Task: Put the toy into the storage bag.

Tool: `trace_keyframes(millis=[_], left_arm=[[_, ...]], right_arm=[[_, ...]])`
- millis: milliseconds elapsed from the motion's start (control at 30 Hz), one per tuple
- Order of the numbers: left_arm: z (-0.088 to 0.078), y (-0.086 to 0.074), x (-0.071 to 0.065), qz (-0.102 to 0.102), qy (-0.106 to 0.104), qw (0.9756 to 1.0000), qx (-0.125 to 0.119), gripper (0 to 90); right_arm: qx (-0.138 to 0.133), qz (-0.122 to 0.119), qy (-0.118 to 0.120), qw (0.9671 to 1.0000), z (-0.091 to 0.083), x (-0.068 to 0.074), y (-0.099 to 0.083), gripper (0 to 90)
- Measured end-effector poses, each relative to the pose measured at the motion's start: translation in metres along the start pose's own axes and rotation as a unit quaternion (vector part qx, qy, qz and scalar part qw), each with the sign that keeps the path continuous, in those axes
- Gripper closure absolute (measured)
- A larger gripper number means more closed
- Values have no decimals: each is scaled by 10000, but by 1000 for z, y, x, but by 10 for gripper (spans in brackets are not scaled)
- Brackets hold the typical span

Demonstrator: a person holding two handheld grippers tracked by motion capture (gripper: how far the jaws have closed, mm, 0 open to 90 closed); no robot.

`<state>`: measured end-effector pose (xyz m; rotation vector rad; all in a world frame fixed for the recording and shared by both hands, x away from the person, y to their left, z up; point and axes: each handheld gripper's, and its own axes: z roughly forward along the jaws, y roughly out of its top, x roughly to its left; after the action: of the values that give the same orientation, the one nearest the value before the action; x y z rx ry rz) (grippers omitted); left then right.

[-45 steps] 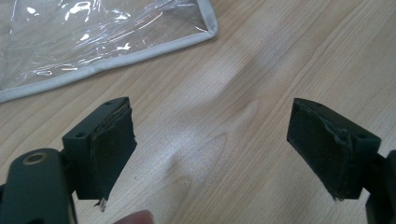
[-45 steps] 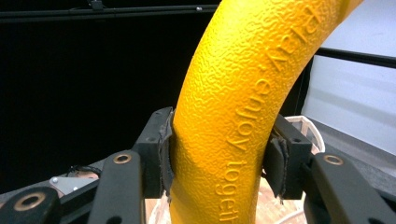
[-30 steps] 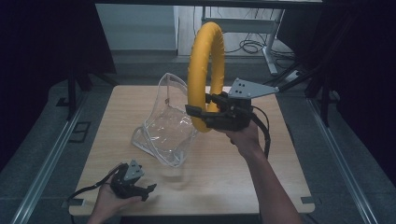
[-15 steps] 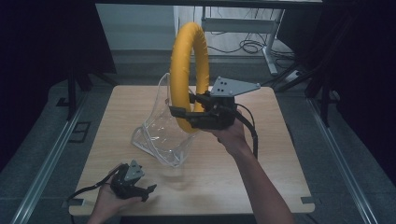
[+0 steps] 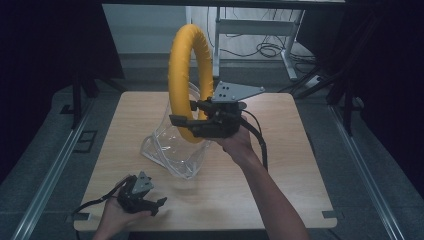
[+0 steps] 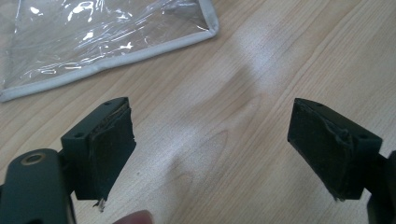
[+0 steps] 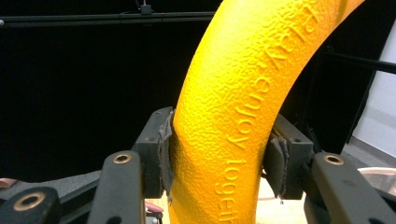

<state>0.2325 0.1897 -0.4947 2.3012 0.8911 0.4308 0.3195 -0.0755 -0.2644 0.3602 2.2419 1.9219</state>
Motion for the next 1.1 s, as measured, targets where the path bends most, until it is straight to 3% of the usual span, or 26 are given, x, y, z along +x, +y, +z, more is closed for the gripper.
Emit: trace_keyframes(millis=[1100], left_arm=[[-1,0,0,16,0,10000,40,140]], right_arm=[[87,152,544,9984,44,6,-11,493]])
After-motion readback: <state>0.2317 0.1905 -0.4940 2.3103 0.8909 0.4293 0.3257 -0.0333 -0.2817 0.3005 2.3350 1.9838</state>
